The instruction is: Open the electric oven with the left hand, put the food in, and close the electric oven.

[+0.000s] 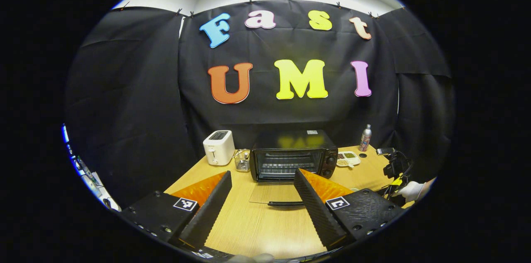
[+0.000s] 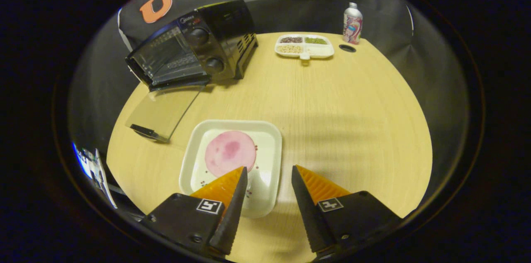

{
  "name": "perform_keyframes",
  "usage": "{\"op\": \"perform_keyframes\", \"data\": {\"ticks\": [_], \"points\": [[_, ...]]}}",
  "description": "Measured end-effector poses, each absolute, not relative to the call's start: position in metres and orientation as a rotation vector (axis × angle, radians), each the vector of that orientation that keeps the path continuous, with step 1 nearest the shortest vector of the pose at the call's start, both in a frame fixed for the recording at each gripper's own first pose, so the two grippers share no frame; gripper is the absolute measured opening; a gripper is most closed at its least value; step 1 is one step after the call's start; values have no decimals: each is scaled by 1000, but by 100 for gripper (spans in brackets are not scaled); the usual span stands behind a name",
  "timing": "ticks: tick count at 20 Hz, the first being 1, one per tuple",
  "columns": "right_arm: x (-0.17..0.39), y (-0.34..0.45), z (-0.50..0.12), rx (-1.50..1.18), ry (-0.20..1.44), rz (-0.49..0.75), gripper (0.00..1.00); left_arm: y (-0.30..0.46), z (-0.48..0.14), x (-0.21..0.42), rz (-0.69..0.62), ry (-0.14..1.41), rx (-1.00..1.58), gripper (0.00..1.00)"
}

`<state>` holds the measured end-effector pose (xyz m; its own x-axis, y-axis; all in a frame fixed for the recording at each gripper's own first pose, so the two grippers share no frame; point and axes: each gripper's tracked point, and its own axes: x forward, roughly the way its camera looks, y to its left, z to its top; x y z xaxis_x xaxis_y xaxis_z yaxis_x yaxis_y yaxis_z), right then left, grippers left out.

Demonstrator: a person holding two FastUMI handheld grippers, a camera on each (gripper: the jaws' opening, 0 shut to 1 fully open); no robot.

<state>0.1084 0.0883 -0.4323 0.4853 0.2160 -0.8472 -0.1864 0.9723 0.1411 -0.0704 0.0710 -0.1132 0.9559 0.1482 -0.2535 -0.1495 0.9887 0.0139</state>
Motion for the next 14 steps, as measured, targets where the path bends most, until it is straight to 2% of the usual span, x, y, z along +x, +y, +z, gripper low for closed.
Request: {"op": "perform_keyframes", "data": {"ticks": [3, 4, 5, 6, 9, 12, 13, 14], "points": [[118, 92, -437, 19, 1074, 266, 53, 71, -107, -66, 182, 251, -6, 97], [113, 88, -435, 5, 1098, 259, 52, 72, -106, -63, 193, 250, -9, 97], [116, 84, -437, -32, 1120, 255, 37, 70, -106, -60, 200, 251, -14, 97], [117, 85, -439, -60, 1132, 260, 28, 69, -105, -58, 209, 251, -19, 97], [116, 85, -438, -77, 1196, 266, 28, 66, -105, -49, 232, 254, -31, 97], [118, 82, -438, -7, 1242, 269, 15, 60, -102, -48, 256, 252, -50, 97], [118, 81, -437, 16, 1248, 283, 7, 59, -101, -49, 267, 248, -49, 96], [119, 81, -437, 38, 1256, 298, 7, 58, -100, -49, 278, 250, -47, 97]]}}
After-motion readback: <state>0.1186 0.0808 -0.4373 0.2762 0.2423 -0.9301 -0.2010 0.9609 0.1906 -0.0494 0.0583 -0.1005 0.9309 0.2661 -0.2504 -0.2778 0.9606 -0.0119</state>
